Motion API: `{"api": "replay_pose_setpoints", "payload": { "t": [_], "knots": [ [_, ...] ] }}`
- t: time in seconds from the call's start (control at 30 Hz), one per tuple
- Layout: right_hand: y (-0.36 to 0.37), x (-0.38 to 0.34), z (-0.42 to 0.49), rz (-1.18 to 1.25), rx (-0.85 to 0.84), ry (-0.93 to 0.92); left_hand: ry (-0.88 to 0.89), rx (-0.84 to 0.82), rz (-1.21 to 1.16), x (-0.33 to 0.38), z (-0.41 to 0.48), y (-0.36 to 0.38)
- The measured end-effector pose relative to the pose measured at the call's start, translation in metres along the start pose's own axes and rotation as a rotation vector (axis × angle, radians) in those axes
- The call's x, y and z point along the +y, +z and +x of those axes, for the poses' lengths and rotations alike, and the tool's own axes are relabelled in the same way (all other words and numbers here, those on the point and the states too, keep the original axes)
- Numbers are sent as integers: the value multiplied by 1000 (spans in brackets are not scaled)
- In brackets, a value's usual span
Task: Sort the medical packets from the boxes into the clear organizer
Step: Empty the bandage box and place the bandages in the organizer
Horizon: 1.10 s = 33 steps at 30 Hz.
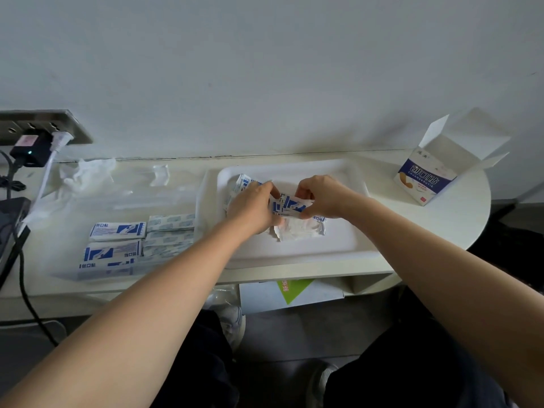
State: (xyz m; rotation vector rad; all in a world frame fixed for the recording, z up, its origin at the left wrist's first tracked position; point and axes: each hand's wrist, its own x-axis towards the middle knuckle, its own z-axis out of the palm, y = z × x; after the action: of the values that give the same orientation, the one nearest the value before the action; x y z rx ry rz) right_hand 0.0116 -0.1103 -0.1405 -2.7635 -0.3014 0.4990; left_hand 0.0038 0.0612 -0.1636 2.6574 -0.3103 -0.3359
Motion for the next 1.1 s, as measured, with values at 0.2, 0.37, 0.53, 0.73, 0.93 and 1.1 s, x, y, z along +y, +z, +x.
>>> {"api": "replay_pose_setpoints", "payload": {
  "t": [0.2,0.37,0.53,0.73,0.93,1.1],
  "knots": [
    [1,7,-6,135,45,9,7,8,-2,1,-1,-2],
    [-12,20,-10,274,63,74,63,23,28,1,-2,-3],
    [-7,13,-6,227,-9,-17,193,99,180,5,-1,-4],
    [-1,13,-1,195,12,-24,370,192,206,0,3,-3],
    [0,20,-4,353,83,-50,427,367,97,3,4,-3],
    [-4,27,-8,361,132,-63,278,272,-98,11,5,-2]
  ]
}}
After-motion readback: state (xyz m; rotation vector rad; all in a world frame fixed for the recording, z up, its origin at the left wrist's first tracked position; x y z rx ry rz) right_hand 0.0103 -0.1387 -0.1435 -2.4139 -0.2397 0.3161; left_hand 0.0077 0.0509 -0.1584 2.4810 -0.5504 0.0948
